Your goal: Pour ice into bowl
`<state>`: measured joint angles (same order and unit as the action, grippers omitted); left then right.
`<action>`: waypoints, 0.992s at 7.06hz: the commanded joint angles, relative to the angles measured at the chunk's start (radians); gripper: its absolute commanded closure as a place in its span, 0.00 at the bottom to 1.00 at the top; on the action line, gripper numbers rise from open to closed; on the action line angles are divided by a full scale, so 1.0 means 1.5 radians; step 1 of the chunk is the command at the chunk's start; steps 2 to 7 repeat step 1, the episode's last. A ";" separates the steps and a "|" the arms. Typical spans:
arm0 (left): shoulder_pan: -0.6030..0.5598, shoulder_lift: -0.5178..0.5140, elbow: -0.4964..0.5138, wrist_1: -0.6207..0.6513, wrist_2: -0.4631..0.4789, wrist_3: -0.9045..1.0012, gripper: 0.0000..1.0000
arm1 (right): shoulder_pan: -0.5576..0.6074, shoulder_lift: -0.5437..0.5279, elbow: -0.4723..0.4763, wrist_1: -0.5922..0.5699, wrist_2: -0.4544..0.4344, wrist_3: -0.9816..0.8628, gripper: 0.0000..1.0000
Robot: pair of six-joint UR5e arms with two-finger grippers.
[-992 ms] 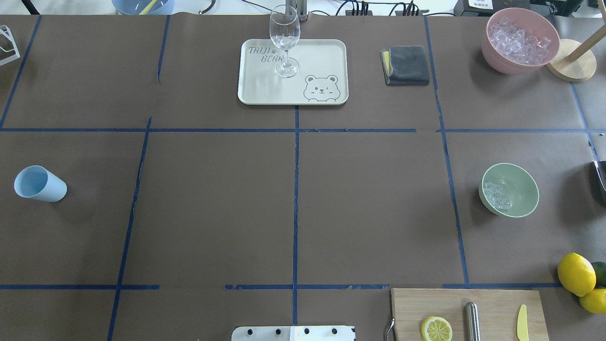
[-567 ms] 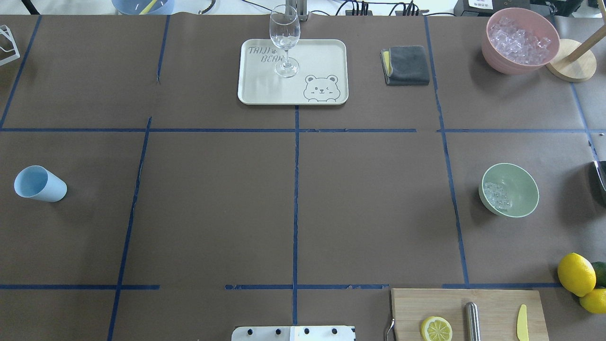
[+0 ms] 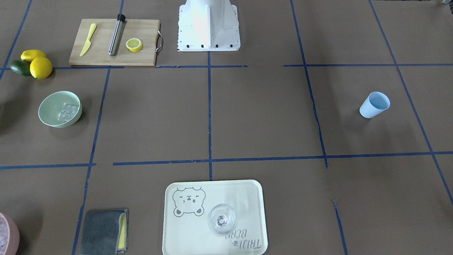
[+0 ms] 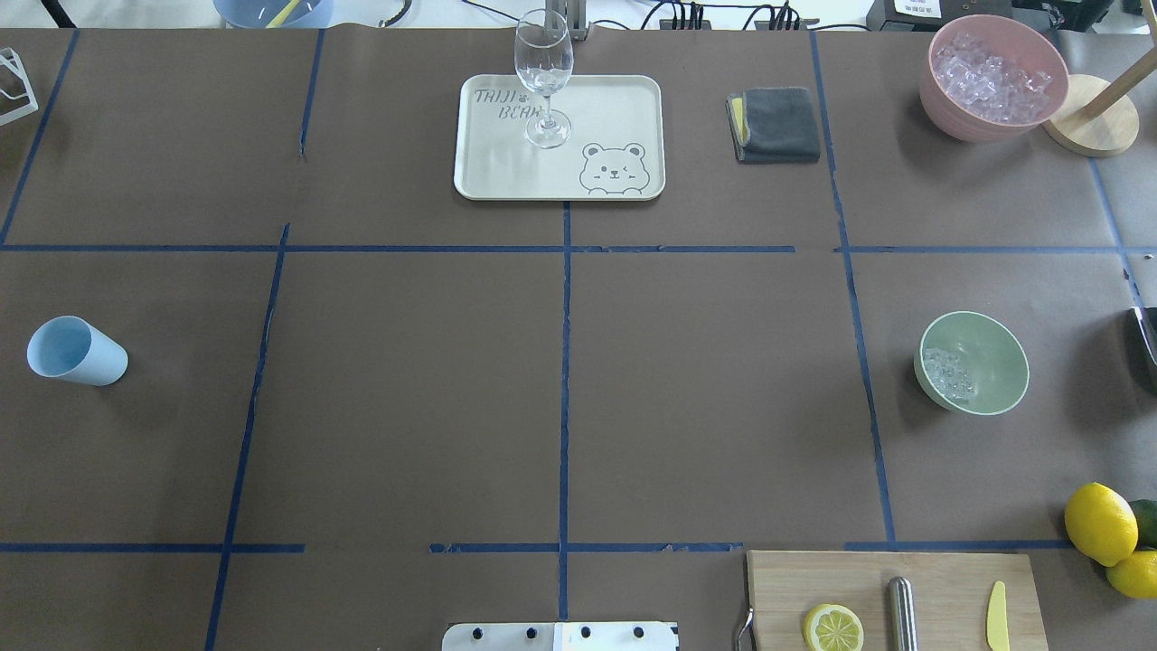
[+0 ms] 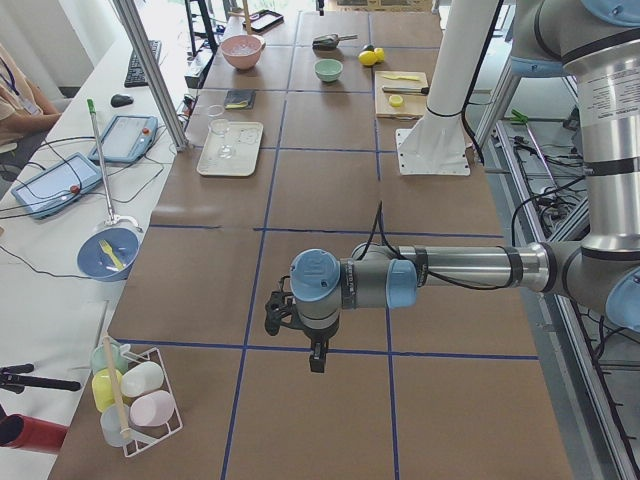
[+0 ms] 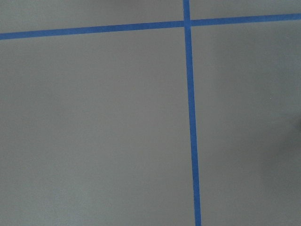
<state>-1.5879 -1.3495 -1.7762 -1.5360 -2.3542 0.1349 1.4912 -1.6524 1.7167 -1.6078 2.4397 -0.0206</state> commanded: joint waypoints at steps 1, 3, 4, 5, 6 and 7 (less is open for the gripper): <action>0.003 -0.006 0.000 -0.002 0.000 0.003 0.00 | -0.002 0.002 0.002 0.001 0.000 0.000 0.00; 0.003 -0.006 0.000 -0.002 0.000 0.003 0.00 | -0.002 0.002 0.002 0.001 0.000 0.000 0.00; 0.003 -0.006 0.000 -0.002 0.000 0.003 0.00 | -0.002 0.002 0.002 0.001 0.000 0.000 0.00; 0.003 -0.006 0.000 -0.002 0.000 0.003 0.00 | -0.002 0.002 0.002 0.001 0.000 0.000 0.00; 0.003 -0.006 0.000 -0.002 0.000 0.003 0.00 | -0.002 0.002 0.002 0.001 0.000 0.000 0.00; 0.003 -0.006 0.000 -0.002 0.000 0.003 0.00 | -0.002 0.002 0.002 0.001 0.000 0.000 0.00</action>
